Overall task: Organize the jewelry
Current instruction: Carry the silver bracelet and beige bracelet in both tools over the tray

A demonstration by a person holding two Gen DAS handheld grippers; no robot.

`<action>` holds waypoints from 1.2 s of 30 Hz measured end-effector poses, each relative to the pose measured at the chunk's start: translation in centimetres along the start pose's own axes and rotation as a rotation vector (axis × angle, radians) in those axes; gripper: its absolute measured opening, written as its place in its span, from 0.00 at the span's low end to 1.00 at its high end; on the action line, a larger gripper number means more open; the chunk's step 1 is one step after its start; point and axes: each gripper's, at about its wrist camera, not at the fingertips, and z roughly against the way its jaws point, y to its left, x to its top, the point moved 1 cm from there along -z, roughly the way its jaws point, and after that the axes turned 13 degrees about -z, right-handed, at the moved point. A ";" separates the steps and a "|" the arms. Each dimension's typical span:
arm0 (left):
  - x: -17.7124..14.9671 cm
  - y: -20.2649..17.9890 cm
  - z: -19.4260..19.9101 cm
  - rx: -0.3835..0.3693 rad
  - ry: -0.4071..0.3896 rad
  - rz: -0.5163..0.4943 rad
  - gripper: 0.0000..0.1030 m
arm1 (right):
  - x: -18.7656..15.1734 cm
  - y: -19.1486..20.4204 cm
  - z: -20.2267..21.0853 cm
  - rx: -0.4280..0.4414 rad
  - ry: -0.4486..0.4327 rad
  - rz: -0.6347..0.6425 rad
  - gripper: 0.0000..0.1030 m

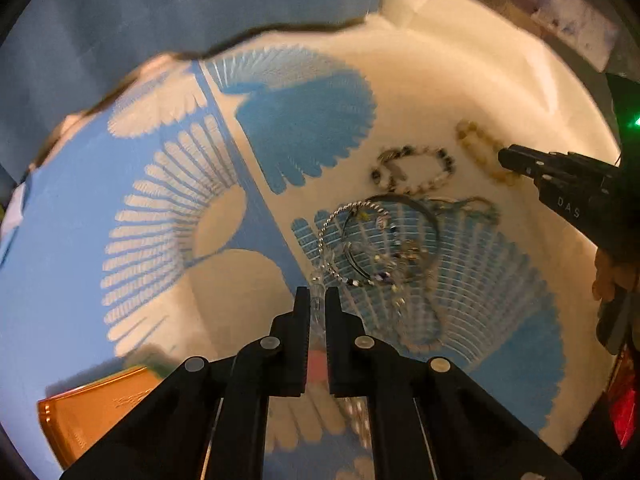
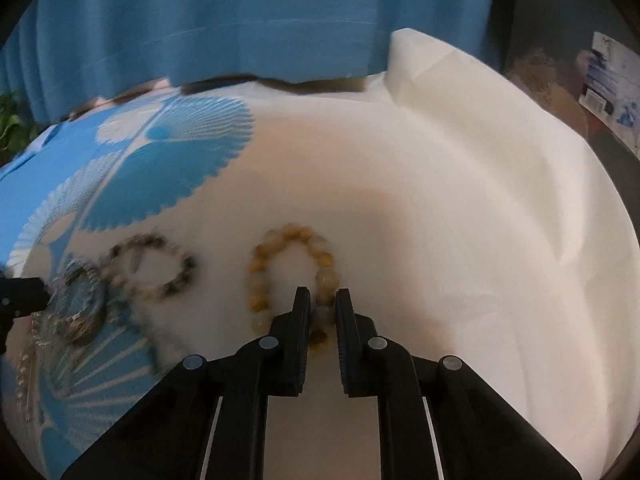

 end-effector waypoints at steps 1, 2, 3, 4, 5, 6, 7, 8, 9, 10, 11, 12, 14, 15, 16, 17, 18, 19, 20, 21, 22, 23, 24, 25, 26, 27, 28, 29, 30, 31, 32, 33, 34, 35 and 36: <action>-0.1 0.0 1.3 0.008 -0.020 -0.002 0.05 | -0.1 0.1 1.2 -0.002 -0.024 0.002 0.12; -0.1 0.0 2.4 0.009 -0.037 0.006 0.05 | -0.1 0.1 2.2 -0.007 -0.049 0.008 0.13; -0.2 0.1 3.9 0.007 -0.061 0.021 0.05 | 0.0 0.2 3.5 -0.009 -0.076 0.009 0.13; -0.3 0.1 5.5 0.004 -0.088 0.033 0.05 | 0.1 0.2 5.0 -0.006 -0.101 0.000 0.13; -0.5 0.0 7.0 0.003 -0.110 0.038 0.05 | 0.1 0.2 6.4 0.004 -0.116 -0.008 0.13; -0.7 -0.3 8.2 0.010 -0.125 0.037 0.05 | 0.1 0.4 7.6 0.015 -0.126 -0.010 0.13; -0.9 -0.5 9.3 0.020 -0.139 0.033 0.05 | 0.1 0.6 8.8 0.021 -0.137 -0.008 0.13; -1.2 -0.8 10.6 0.032 -0.154 0.028 0.05 | 0.0 0.8 10.1 0.026 -0.146 0.000 0.13; -1.4 -1.0 11.5 0.037 -0.164 0.026 0.05 | -0.2 1.1 11.0 0.030 -0.153 0.008 0.13; -1.8 -1.3 12.8 0.040 -0.178 0.027 0.05 | -0.3 1.3 12.0 0.033 -0.159 0.015 0.13; -2.3 -1.5 14.0 0.042 -0.191 0.032 0.05 | -0.8 1.6 13.6 0.040 -0.169 0.025 0.13; -2.7 -1.6 15.0 0.042 -0.201 0.037 0.05 | -0.8 1.8 14.5 0.044 -0.174 0.031 0.13; -4.0 -2.0 17.0 0.043 -0.219 0.053 0.05 | -1.9 2.4 17.5 0.058 -0.190 0.043 0.13; -4.6 -2.1 17.8 0.044 -0.224 0.056 0.05 | -2.3 2.6 18.7 0.062 -0.198 0.049 0.13; -5.6 -2.4 18.8 0.047 -0.232 0.058 0.05 | -2.8 2.8 19.8 0.067 -0.206 0.055 0.12; -6.7 -2.8 19.9 0.050 -0.240 0.061 0.05 | -3.7 3.2 21.5 0.077 -0.216 0.066 0.13; -7.6 -3.0 20.6 0.049 -0.245 0.065 0.05 | -4.2 3.5 22.3 0.082 -0.221 0.073 0.13; -8.6 -3.4 21.4 0.047 -0.250 0.069 0.05 | -5.2 3.9 23.8 0.087 -0.228 0.082 0.13; -9.4 -3.7 22.1 0.044 -0.254 0.070 0.05 | -6.1 4.3 25.0 0.096 -0.231 0.090 0.13; -10.5 -4.2 22.9 0.044 -0.258 0.067 0.05 | -7.0 4.6 26.1 0.105 -0.232 0.096 0.13; -11.7 -4.7 23.6 0.049 -0.261 0.064 0.05 | -7.9 4.8 27.0 0.112 -0.232 0.099 0.13; -12.7 -5.2 24.2 0.052 -0.263 0.063 0.05 | -9.0 5.1 28.0 0.121 -0.228 0.104 0.13; -14.1 -5.7 25.0 0.049 -0.267 0.066 0.05 | -10.0 5.5 28.7 0.127 -0.224 0.109 0.13; -15.3 -6.1 25.5 0.046 -0.269 0.070 0.05 | -11.4 5.8 29.7 0.136 -0.222 0.115 0.13; -16.4 -6.5 26.0 0.043 -0.270 0.074 0.05 | -12.3 6.0 30.3 0.142 -0.219 0.118 0.13; -17.7 -6.9 26.5 0.039 -0.272 0.078 0.05 | -13.7 6.4 31.0 0.150 -0.213 0.121 0.13; -18.7 -7.3 26.9 0.034 -0.274 0.083 0.05 | -14.6 6.6 31.5 0.157 -0.209 0.123 0.13; -19.7 -7.7 27.2 0.029 -0.274 0.088 0.05 | -15.9 6.9 32.2 0.168 -0.203 0.123 0.13; -21.0 -8.2 27.7 0.024 -0.275 0.096 0.05 | -17.3 7.2 32.9 0.179 -0.195 0.123 0.13; -22.1 -8.5 28.0 0.018 -0.277 0.103 0.05 | -18.5 7.4 33.5 0.188 -0.188 0.125 0.13; -23.3 -9.0 28.4 0.013 -0.280 0.113 0.05 | -19.6 7.7 34.1 0.194 -0.185 0.127 0.13; -24.1 -9.2 28.6 0.011 -0.281 0.119 0.05 | -20.8 7.9 34.7 0.201 -0.181 0.128 0.13; -25.2 -9.6 28.9 0.011 -0.285 0.126 0.05 | -22.1 8.3 35.4 0.211 -0.172 0.133 0.13; -26.1 -10.0 29.1 0.011 -0.289 0.133 0.05 | -23.3 8.6 35.9 0.219 -0.165 0.140 0.13; -27.2 -10.4 29.3 0.007 -0.292 0.145 0.05 | -24.2 8.8 36.4 0.222 -0.161 0.145 0.13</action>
